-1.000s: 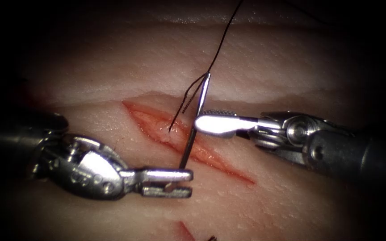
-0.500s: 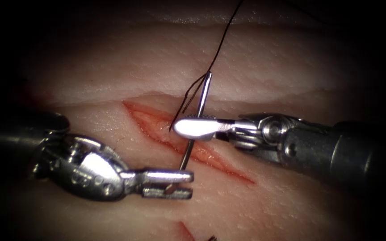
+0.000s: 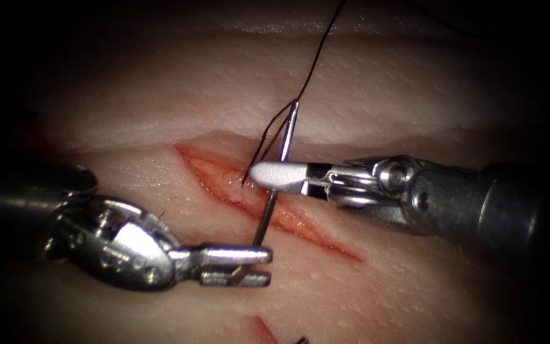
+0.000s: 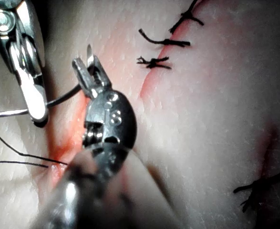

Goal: Wound Closure

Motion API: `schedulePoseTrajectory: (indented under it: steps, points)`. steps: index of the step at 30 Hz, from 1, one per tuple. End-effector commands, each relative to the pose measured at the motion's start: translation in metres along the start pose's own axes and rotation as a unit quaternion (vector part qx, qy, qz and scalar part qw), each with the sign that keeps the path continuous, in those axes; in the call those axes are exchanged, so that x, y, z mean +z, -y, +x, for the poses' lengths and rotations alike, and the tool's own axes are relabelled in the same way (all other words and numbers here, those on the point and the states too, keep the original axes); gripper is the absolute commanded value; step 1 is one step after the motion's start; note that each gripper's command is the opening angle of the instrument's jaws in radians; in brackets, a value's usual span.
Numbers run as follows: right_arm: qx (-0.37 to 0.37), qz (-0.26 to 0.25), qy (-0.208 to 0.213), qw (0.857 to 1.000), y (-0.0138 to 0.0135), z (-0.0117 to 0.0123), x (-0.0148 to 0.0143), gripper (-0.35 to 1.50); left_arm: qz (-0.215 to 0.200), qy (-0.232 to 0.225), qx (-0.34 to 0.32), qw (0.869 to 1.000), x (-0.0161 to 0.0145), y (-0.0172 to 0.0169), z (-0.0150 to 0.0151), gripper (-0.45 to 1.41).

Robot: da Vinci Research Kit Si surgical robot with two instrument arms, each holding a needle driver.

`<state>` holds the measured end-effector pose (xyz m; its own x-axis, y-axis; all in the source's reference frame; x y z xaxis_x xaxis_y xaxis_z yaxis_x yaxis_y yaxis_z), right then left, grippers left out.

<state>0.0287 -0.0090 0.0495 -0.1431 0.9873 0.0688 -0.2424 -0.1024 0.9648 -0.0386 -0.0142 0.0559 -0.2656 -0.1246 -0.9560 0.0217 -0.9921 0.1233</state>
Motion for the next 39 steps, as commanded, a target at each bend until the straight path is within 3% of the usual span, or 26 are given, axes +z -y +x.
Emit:
schedulePoseTrajectory:
  steps: [1,3,4,7,13,17,20,24,25,30,33,36,39]
  points:
    - [-0.015,-0.001,-0.005,1.0,-0.0002,0.0006,0.0009,-0.35,-0.011,0.002,-0.003,1.0,0.0007,-0.0001,-0.0002,0.59]
    - [-0.023,-0.001,-0.007,1.0,-0.0003,0.0007,0.0009,-0.35,-0.019,0.008,-0.015,1.0,0.0007,-0.0003,0.0,1.16]
    - [-0.029,0.0,-0.012,1.0,-0.0003,0.0008,0.0009,-0.35,-0.023,0.006,-0.048,0.999,0.0005,-0.0002,0.0002,1.31]
    - [-0.048,-0.008,-0.02,0.999,-0.0005,0.0011,0.0007,-0.35,-0.032,0.006,-0.102,0.994,0.0,-0.0001,0.0003,1.4]
    - [-0.134,-0.03,-0.039,0.99,-0.001,0.0017,0.0006,-0.35,-0.073,0.004,-0.202,0.977,-0.0021,0.0003,-0.0007,1.4]
    - [-0.21,-0.027,-0.041,0.977,-0.0011,0.0018,0.0006,-0.35,-0.108,0.025,-0.248,0.962,-0.0034,0.0012,-0.0027,1.2]
    - [-0.247,-0.022,-0.045,0.968,-0.001,0.0018,0.0006,-0.35,-0.124,0.037,-0.264,0.956,-0.0041,0.0018,-0.0042,0.88]
    - [-0.271,-0.022,-0.051,0.961,-0.0009,0.0019,0.0007,-0.35,-0.141,0.063,-0.277,0.948,-0.0043,0.0027,-0.0067,0.1]
    - [-0.276,-0.022,-0.052,0.959,-0.0009,0.002,0.0006,-0.35,-0.141,0.074,-0.281,0.947,-0.0042,0.0028,-0.0073,0.04]
    - [-0.295,-0.019,-0.062,0.953,-0.0008,0.002,0.0007,-0.35,-0.152,0.149,-0.287,0.934,-0.0028,0.0031,-0.0103,-0.16]
    - [-0.309,-0.018,-0.064,0.949,-0.0008,0.0019,0.0006,-0.35,-0.155,0.186,-0.284,0.928,-0.0017,0.0031,-0.0119,-0.05]
    - [-0.314,-0.017,-0.065,0.947,-0.0007,0.0019,0.0006,-0.35,-0.157,0.2,-0.28,0.926,-0.001,0.0034,-0.0132,-0.08]
    - [-0.317,-0.017,-0.067,0.946,-0.0007,0.0018,0.0006,-0.35,-0.155,0.212,-0.282,0.923,-0.0003,0.0041,-0.0145,-0.25]
